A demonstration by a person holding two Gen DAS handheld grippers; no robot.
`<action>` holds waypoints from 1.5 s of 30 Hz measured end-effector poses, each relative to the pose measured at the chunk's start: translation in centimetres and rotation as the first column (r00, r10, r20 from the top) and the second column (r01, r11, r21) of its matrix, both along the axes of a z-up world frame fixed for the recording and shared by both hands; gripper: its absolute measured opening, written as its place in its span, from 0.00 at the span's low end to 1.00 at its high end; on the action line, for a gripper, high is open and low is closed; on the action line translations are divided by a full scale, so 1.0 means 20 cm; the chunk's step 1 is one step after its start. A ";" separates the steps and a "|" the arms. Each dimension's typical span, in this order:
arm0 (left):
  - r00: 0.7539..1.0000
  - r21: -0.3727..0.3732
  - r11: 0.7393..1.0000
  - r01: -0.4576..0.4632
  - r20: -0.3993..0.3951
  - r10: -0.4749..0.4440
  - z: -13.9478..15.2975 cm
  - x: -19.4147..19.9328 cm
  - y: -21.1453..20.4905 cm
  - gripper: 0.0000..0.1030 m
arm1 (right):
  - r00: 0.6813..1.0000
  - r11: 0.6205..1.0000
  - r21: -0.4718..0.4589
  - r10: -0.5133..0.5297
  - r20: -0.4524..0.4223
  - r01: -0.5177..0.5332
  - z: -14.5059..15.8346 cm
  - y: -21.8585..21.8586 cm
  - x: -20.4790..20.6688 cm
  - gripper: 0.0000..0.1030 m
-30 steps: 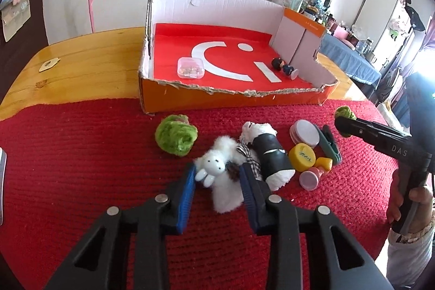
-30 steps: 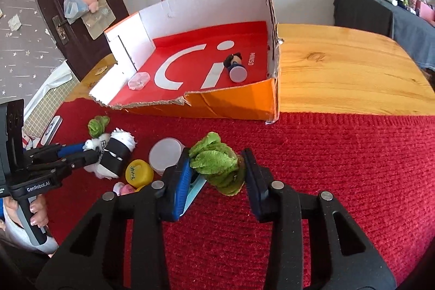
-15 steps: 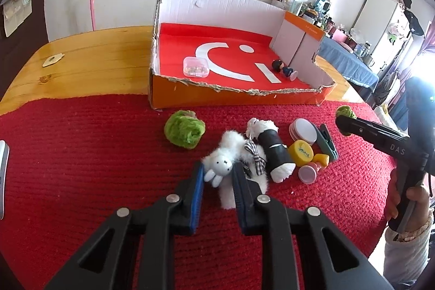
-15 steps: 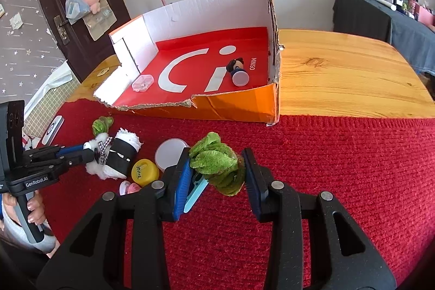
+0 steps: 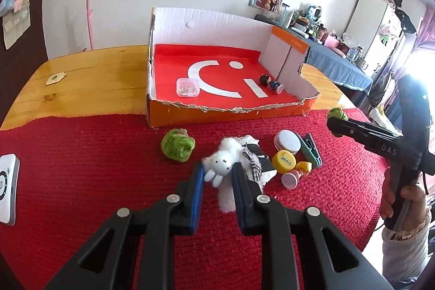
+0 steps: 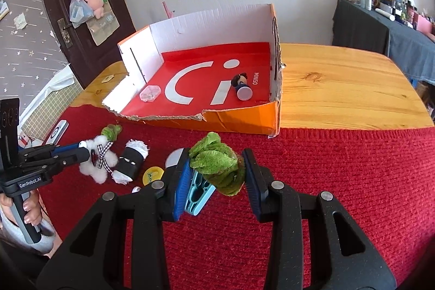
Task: Organize objects
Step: 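Carry yarn ball with right tool while left tool carries sheep into cardboard box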
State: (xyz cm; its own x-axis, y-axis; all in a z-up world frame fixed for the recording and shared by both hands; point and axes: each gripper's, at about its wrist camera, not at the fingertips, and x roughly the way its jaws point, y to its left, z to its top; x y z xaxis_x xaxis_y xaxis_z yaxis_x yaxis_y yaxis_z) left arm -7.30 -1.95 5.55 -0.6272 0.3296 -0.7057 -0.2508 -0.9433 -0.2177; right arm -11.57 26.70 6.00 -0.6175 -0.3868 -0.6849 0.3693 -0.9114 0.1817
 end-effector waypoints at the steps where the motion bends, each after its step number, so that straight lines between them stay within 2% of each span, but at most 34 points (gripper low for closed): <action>1: 1.000 0.001 1.000 0.002 -0.001 -0.002 0.00 0.00 0.00 0.21 | 1.000 1.000 0.002 0.001 0.000 -0.001 0.00 0.00 0.00 0.34; 11: 1.000 0.010 1.000 0.008 -0.026 -0.008 0.05 0.02 0.00 0.21 | 1.000 1.000 0.007 0.003 -0.005 -0.003 0.01 -0.01 0.01 0.34; 19: 0.995 0.018 0.999 0.040 -0.090 -0.038 0.18 0.00 0.02 0.21 | 0.999 1.000 0.013 0.023 -0.040 -0.022 0.07 -0.04 0.02 0.34; 25: 0.986 -0.018 0.997 0.070 -0.150 -0.072 0.27 -0.06 0.09 0.21 | 0.997 0.998 0.028 0.049 -0.067 -0.047 0.14 -0.09 -0.05 0.34; 32: 0.982 -0.003 0.994 0.109 -0.155 -0.108 0.30 -0.20 0.15 0.21 | 0.993 0.994 0.056 0.093 -0.070 -0.089 0.17 -0.18 -0.19 0.34; 36: 0.984 -0.008 0.992 0.129 -0.122 -0.129 0.27 -0.33 0.19 0.21 | 0.992 0.990 0.079 0.119 -0.044 -0.115 0.15 -0.22 -0.29 0.34; 39: 0.982 -0.003 0.985 0.174 -0.067 -0.174 0.21 -0.45 0.22 0.21 | 0.991 0.986 0.097 0.136 0.002 -0.136 0.10 -0.24 -0.39 0.34; 45: 0.977 -0.063 0.975 0.211 0.041 -0.209 0.08 -0.64 0.24 0.21 | 0.983 0.975 0.138 0.165 0.081 -0.175 0.01 -0.27 -0.54 0.34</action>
State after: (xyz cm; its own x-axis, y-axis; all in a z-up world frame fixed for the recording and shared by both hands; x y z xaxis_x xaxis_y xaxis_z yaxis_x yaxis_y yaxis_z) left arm -20.08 2.84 7.05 -0.5246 0.4027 -0.7501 -0.4384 -0.8830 -0.1675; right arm -22.42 21.22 6.18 -0.5008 -0.3764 -0.7794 0.5120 -0.8549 0.0838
